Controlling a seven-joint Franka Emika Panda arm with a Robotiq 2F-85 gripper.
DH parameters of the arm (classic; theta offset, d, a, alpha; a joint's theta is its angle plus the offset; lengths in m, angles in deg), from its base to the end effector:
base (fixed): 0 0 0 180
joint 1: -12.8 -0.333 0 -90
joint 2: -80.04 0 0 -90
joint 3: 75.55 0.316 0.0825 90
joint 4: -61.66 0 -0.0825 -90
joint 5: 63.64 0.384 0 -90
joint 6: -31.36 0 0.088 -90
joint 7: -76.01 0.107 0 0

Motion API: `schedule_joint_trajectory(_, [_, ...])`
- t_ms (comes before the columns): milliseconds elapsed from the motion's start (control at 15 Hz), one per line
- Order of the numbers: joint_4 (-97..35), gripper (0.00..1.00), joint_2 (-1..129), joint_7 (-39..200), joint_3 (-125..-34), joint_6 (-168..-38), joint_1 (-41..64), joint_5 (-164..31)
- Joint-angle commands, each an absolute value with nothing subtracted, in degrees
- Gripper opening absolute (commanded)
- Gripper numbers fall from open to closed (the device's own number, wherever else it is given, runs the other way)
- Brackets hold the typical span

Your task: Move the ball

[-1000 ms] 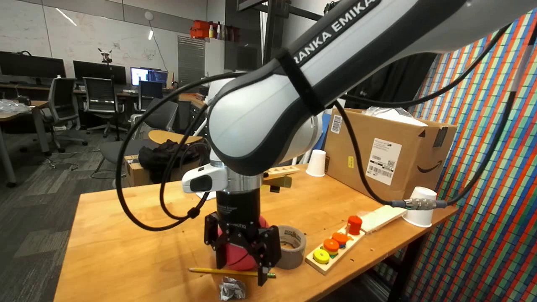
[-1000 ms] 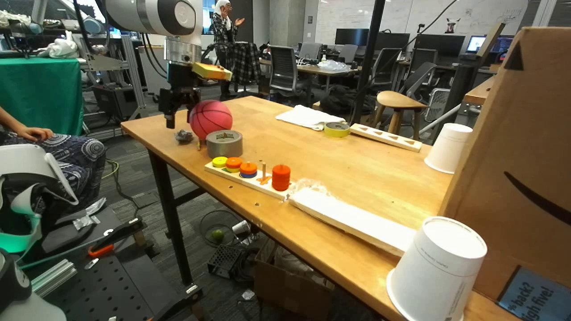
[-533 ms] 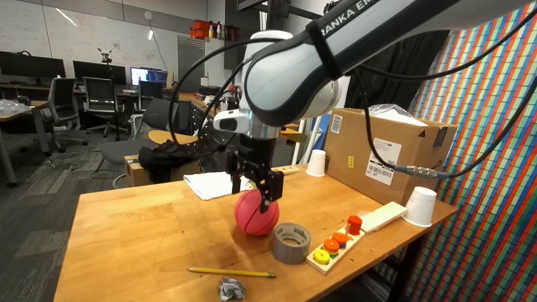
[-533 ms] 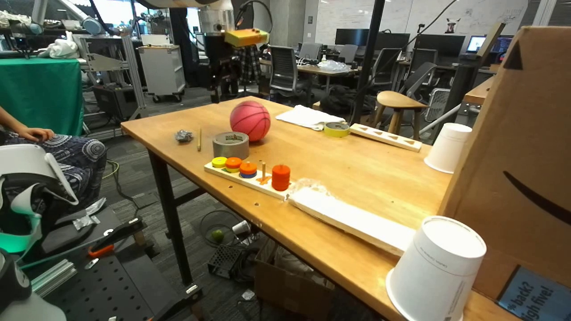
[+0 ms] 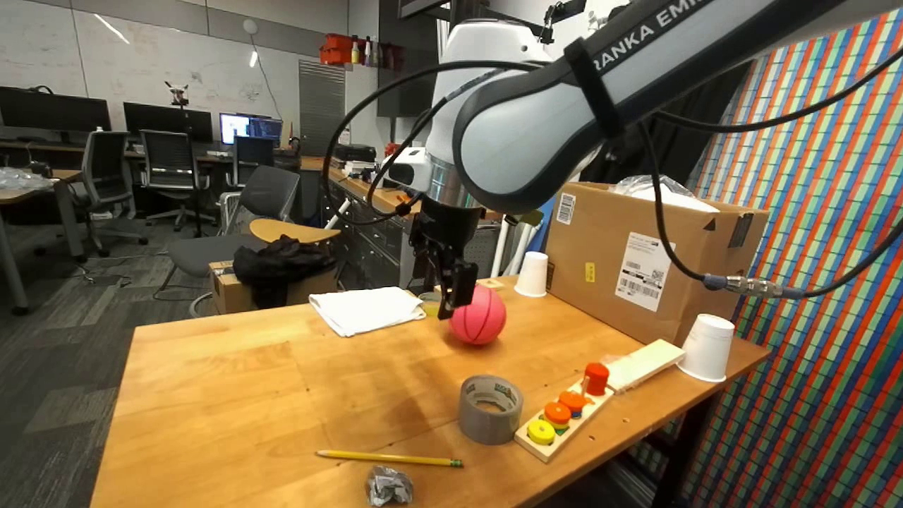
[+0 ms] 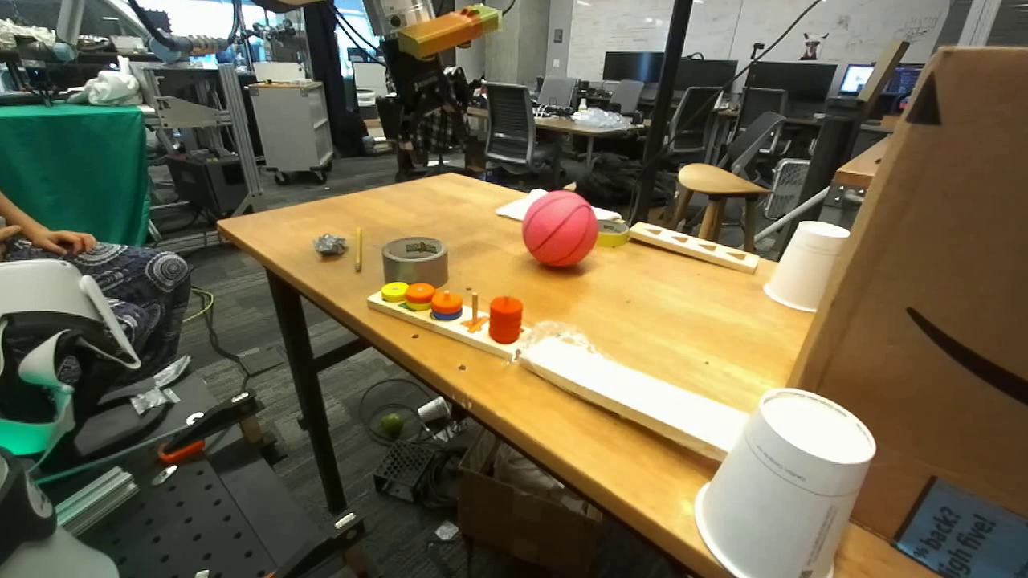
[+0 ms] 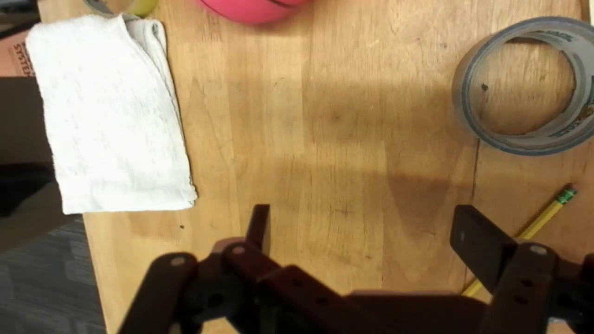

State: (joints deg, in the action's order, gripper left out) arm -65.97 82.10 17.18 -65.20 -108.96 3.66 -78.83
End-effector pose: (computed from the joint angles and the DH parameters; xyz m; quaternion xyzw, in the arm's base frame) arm 0.5126 0.1817 0.4141 0.7049 0.6907 0.0856 0.1367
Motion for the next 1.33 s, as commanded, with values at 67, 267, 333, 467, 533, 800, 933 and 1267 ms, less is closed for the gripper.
schedule_joint_trajectory(67, [-67.88,1.0,83.51,37.04,-63.39,-109.24,1.99,-86.92])
schedule_joint_trajectory(267, [-68.2,1.0,82.65,47.84,-61.5,-107.43,0.3,-91.26])
schedule_joint_trajectory(333, [-68.34,1.0,82.5,50.11,-61.04,-106.78,-0.18,-92.06])
schedule_joint_trajectory(467, [-68.23,1.0,82.05,53.91,-60.21,-105.46,-1.13,-93.48])
schedule_joint_trajectory(533, [-68.07,1.0,81.93,55.21,-59.92,-104.66,-1.49,-94.08])
schedule_joint_trajectory(800, [-67.7,1.0,81.92,56.36,-59.59,-101.46,-2.07,-97.39])
schedule_joint_trajectory(933, [-67.46,1.0,82.02,55.81,-59.92,-98.8,-1.76,-99.86])
schedule_joint_trajectory(1267, [-66.27,1.0,81.56,56.5,-60.59,-94.59,-1.39,-103.49])
